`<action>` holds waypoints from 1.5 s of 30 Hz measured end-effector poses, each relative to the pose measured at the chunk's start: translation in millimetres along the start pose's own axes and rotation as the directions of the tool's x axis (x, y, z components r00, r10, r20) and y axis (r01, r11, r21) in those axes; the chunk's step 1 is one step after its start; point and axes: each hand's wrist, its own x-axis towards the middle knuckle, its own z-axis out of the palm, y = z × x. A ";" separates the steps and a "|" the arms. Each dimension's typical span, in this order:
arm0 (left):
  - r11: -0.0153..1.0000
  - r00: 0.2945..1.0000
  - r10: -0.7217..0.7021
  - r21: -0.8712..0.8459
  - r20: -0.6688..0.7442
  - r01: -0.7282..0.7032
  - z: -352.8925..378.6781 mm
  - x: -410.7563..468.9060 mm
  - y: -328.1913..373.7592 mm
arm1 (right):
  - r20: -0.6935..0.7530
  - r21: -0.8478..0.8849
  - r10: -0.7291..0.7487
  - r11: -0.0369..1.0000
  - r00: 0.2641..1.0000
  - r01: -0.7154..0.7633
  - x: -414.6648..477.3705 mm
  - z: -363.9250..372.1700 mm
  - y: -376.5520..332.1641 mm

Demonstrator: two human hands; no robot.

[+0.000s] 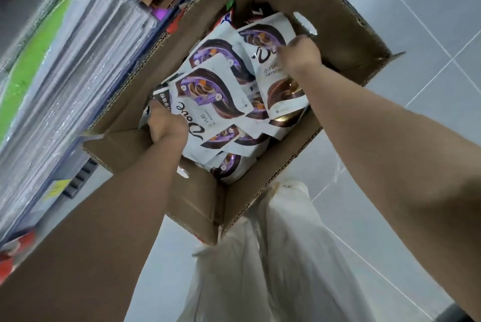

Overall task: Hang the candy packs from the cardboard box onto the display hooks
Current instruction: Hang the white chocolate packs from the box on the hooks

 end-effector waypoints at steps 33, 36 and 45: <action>0.666 0.919 0.289 -0.746 0.268 0.008 -340.6 -216.9 -0.3 | 0.419 0.246 -0.192 0.965 0.887 0.093 -345.7 -135.8 -101.4; 0.710 0.900 0.341 -0.702 0.272 -0.057 -392.4 -269.3 -37.9 | 0.470 0.329 -0.272 0.937 0.840 0.119 -402.0 -155.8 -107.0; 0.861 0.961 0.190 -0.435 -0.202 -0.262 -493.8 -388.2 -197.7 | 0.479 0.271 -0.439 0.898 0.760 0.348 -576.1 -150.6 -128.9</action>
